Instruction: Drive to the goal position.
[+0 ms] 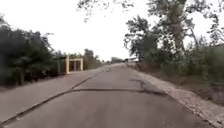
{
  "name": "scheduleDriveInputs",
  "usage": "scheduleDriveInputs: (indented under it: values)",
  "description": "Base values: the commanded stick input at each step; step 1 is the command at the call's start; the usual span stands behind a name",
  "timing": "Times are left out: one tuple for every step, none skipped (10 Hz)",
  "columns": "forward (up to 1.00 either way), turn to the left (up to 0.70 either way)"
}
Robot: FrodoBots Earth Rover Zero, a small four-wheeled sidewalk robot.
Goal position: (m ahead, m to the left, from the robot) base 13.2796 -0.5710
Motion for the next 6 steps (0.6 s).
scheduleDriveInputs:
  values:
    - [0.85, 0.0]
    - [0.85, 0.0]
    - [0.85, 0.0]
    - [0.85, 0.0]
    - [0.85, 0.0]
    - [0.85, 0.0]
